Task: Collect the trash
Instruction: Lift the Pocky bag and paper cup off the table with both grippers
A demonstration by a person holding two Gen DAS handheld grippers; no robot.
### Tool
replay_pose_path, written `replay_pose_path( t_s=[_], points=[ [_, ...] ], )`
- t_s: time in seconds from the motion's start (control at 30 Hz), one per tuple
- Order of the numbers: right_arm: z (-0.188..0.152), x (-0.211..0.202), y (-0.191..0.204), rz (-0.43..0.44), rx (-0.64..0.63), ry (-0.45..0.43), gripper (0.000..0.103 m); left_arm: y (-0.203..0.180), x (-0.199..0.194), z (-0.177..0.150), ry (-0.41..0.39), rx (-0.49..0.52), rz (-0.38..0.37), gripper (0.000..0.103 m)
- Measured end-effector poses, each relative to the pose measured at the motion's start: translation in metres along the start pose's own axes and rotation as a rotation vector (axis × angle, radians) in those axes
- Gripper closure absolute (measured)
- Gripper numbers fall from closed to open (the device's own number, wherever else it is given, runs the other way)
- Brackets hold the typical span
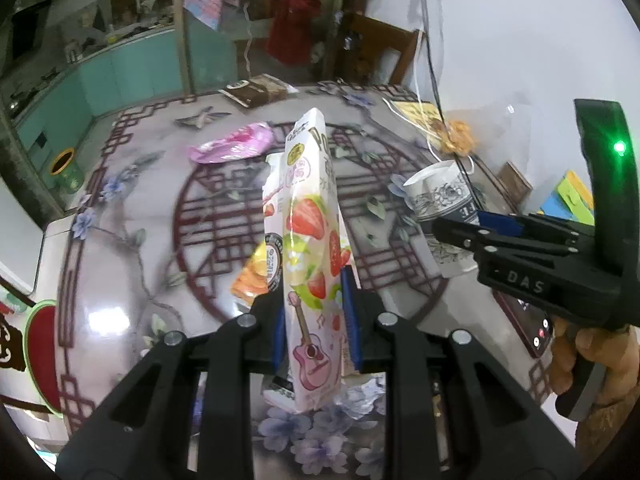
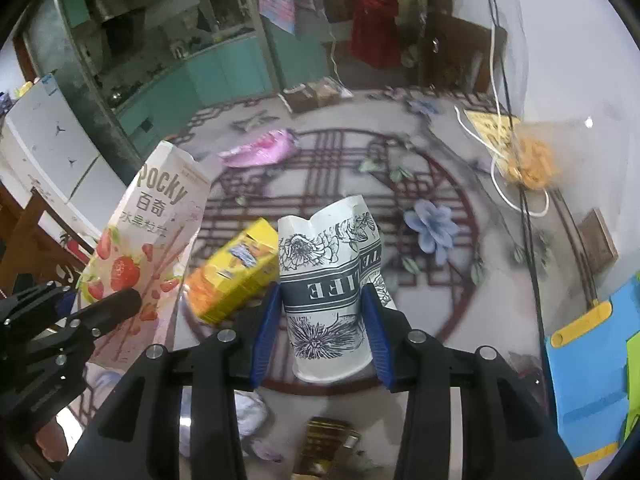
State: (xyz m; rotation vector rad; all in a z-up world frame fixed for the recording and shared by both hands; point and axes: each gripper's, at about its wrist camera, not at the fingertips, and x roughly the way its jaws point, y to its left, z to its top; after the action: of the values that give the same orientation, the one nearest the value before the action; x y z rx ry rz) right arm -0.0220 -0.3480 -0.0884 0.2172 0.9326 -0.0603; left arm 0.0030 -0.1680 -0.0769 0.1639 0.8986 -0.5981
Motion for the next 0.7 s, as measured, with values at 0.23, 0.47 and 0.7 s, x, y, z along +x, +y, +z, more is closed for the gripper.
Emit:
replay_pose_path(
  t_s=[0.23,0.47,0.7],
  points=[
    [0.008,-0.002,0.024,0.021,-0.037,-0.015,0.063,0.019,-0.005,-0.009,0.001,-0.039,0.032,0.08],
    [0.01,0.005,0.037,0.032,-0.058,-0.004,0.063,0.042,-0.003,-0.016,0.019,-0.073,0.059,0.08],
    [0.005,0.01,0.042,0.025,-0.059,0.022,0.063,0.087,0.038,-0.062,0.171,-0.159,0.113,0.08]
  ],
)
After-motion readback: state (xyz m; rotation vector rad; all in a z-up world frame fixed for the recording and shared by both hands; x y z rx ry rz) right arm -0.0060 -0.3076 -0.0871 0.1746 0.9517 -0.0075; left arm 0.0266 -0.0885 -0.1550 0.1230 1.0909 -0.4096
